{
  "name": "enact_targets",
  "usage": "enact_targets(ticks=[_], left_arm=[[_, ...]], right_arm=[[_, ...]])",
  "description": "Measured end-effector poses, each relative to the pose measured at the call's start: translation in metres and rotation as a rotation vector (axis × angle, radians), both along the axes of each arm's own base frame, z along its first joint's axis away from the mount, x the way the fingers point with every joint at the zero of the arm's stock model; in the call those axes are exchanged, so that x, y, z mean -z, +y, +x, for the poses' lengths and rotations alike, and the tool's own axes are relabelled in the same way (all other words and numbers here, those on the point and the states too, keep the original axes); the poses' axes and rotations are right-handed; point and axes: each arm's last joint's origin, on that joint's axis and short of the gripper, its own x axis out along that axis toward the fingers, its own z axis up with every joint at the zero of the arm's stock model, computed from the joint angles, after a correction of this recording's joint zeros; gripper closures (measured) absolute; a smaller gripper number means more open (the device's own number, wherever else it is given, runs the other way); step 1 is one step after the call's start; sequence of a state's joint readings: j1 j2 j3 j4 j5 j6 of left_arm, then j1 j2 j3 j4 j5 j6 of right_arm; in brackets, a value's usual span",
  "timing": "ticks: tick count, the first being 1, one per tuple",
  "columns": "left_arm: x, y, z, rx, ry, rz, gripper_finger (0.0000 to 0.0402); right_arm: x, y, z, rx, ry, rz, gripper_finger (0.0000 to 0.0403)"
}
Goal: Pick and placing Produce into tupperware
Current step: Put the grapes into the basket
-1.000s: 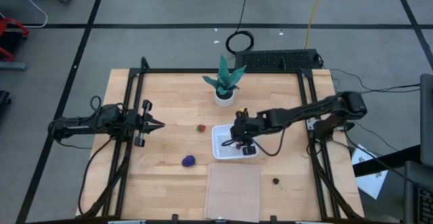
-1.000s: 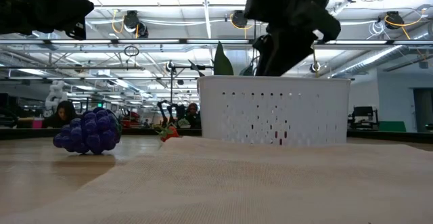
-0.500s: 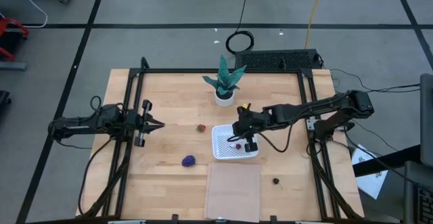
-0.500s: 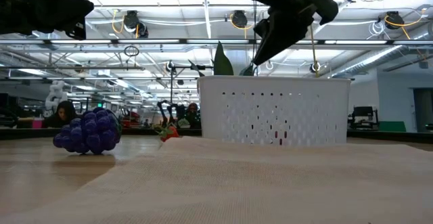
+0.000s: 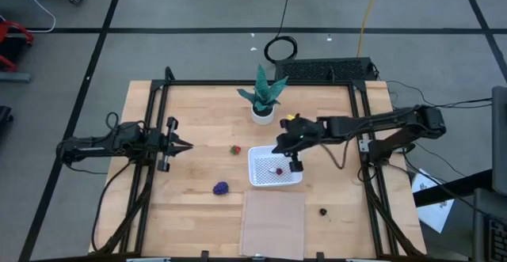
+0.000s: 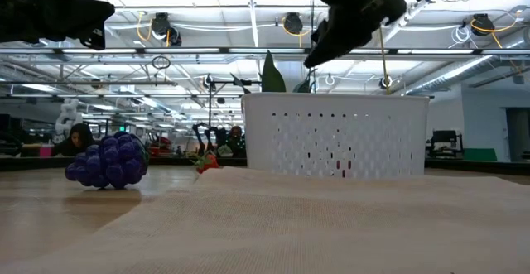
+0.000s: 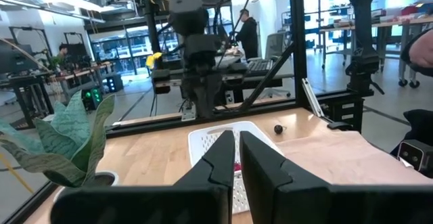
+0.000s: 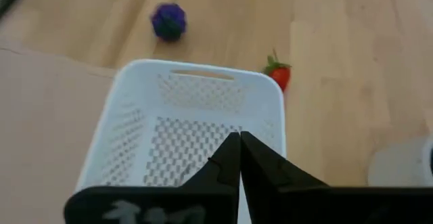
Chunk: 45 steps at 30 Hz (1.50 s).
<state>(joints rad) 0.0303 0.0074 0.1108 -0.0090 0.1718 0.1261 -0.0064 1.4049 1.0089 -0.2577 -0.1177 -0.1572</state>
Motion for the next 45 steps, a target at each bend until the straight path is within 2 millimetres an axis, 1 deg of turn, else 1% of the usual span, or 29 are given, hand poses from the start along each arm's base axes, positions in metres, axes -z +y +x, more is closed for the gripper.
enact_targets(ticks=[3, 6, 11, 17, 22, 25, 30, 35, 45], left_arm=[[0.001, 0.0, 0.0, -0.015, 0.013, -0.002, 0.0373], [0.002, 0.001, 0.001, -0.027, 0.022, -0.002, 0.0373], [0.003, 0.002, 0.001, -0.058, 0.029, -0.005, 0.0373], [0.003, 0.002, 0.002, -0.07, 0.03, -0.006, 0.0373], [0.003, 0.002, 0.002, -0.07, 0.03, -0.006, 0.0373], [0.003, 0.002, 0.002, -0.07, 0.03, -0.006, 0.0373], [0.002, 0.002, 0.001, -0.07, 0.029, -0.006, 0.0373], [0.002, 0.002, 0.002, -0.07, 0.029, -0.006, 0.0373], [0.002, 0.002, 0.002, -0.071, 0.028, 0.002, 0.0373]], right_arm=[[-0.001, -0.006, -0.011, 0.011, -0.084, 0.053, 0.0403], [-0.002, -0.011, -0.025, 0.041, -0.124, 0.066, 0.0403], [0.005, -0.011, -0.046, 0.075, -0.135, 0.058, 0.0403], [0.006, -0.012, -0.075, 0.117, -0.336, 0.111, 0.0403], [0.013, -0.012, -0.101, 0.14, -0.447, 0.155, 0.0403], [0.021, -0.011, -0.113, 0.151, -0.49, 0.171, 0.0403], [0.035, -0.011, -0.125, 0.192, -0.562, 0.165, 0.0403], [0.047, -0.009, -0.136, 0.163, -0.631, 0.127, 0.0403], [0.057, -0.008, -0.155, 0.149, -0.735, 0.113, 0.0403]])
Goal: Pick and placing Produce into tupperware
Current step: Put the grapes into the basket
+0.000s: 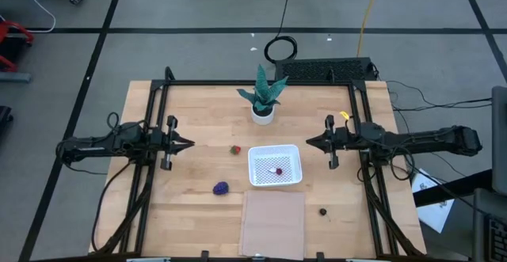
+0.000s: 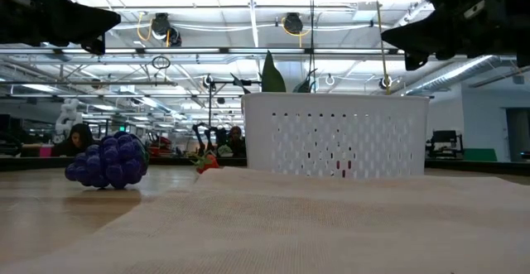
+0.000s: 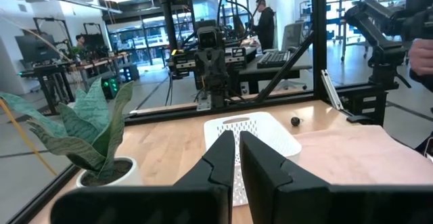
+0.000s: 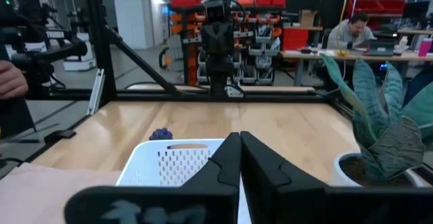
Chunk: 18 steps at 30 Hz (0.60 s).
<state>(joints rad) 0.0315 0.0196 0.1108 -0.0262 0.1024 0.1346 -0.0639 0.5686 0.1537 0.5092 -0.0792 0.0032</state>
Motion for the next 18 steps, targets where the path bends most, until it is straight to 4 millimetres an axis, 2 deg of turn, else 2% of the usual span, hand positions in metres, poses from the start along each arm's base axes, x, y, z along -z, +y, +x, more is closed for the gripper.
enact_targets(ticks=[11, 18], left_arm=[[0.0, 0.0, 0.0, -0.001, -0.002, 0.011, 0.0373], [-0.004, 0.0, 0.0, 0.009, -0.039, -0.09, 0.0373]], right_arm=[[0.005, 0.001, -0.012, -0.005, -0.03, 0.009, 0.0403], [0.011, 0.001, -0.014, -0.007, -0.012, 0.009, 0.0403]])
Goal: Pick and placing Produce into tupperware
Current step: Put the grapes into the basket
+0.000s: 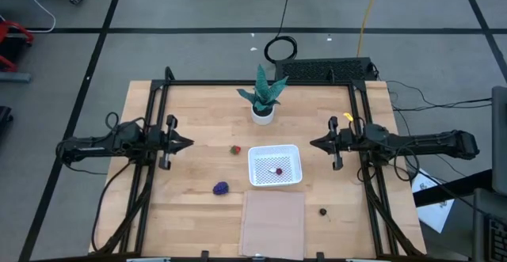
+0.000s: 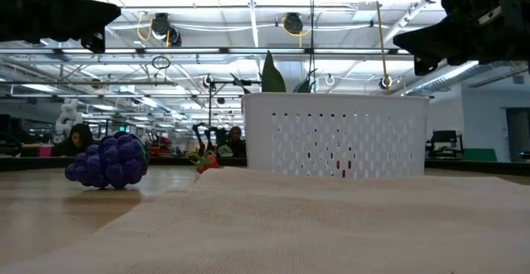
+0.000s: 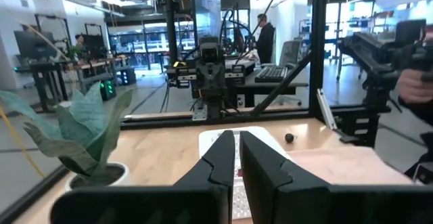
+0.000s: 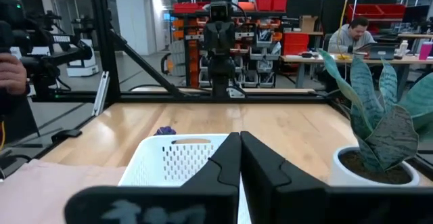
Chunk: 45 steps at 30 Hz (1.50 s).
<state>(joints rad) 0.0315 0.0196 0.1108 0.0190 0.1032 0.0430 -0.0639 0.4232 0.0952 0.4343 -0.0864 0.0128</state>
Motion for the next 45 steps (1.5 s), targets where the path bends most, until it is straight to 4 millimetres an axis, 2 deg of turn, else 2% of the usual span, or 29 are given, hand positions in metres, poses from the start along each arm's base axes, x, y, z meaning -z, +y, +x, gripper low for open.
enact_targets(ticks=[22, 29, 36, 41, 45], left_arm=[[0.0, 0.0, 0.0, 0.013, 0.008, -0.076, 0.0373], [-0.004, 0.001, -0.001, -0.02, -0.041, -0.084, 0.0373], [0.0, 0.002, 0.004, -0.065, 0.015, -0.131, 0.0377], [-0.013, 0.002, 0.012, -0.084, 0.06, -0.142, 0.0399], [-0.033, -0.001, 0.022, -0.058, 0.109, -0.137, 0.0393]], right_arm=[[0.001, 0.0, 0.0, 0.0, 0.014, -0.003, 0.0403], [0.001, 0.0, 0.0, 0.0, 0.014, -0.02, 0.0403], [0.001, 0.0, 0.0, 0.0, 0.012, -0.02, 0.0403], [0.001, 0.0, 0.0, 0.001, 0.009, -0.021, 0.0403], [0.001, 0.0, 0.0, 0.001, 0.005, -0.024, 0.0403]])
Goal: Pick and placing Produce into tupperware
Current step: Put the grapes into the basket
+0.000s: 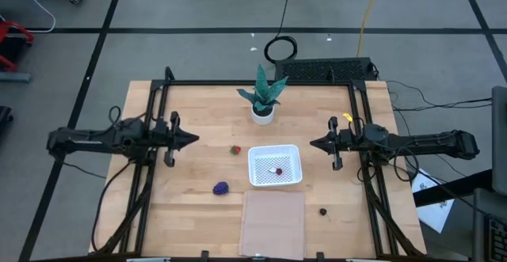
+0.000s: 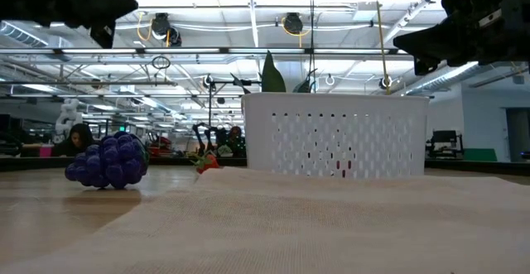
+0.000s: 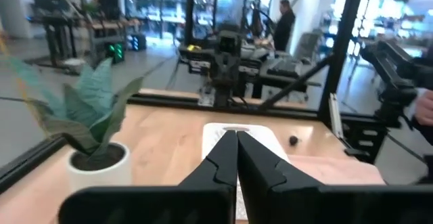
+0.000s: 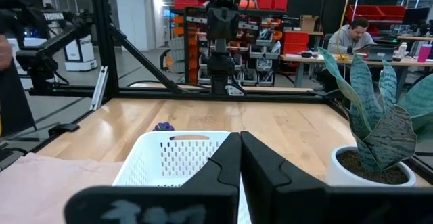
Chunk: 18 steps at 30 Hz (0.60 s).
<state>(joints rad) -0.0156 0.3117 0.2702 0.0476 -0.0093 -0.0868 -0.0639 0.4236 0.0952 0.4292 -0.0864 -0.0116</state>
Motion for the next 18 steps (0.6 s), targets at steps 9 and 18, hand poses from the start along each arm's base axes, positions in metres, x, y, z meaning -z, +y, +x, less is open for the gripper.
enact_targets(ticks=[9, 18], left_arm=[[-0.026, -0.014, 0.04, 0.014, 0.273, -0.054, 0.0389], [-0.024, -0.03, 0.075, 0.006, 0.556, -0.134, 0.0376]], right_arm=[[0.0, 0.0, 0.0, 0.0, 0.001, 0.0, 0.0403], [0.002, 0.0, 0.0, 0.0, 0.017, 0.008, 0.0403]])
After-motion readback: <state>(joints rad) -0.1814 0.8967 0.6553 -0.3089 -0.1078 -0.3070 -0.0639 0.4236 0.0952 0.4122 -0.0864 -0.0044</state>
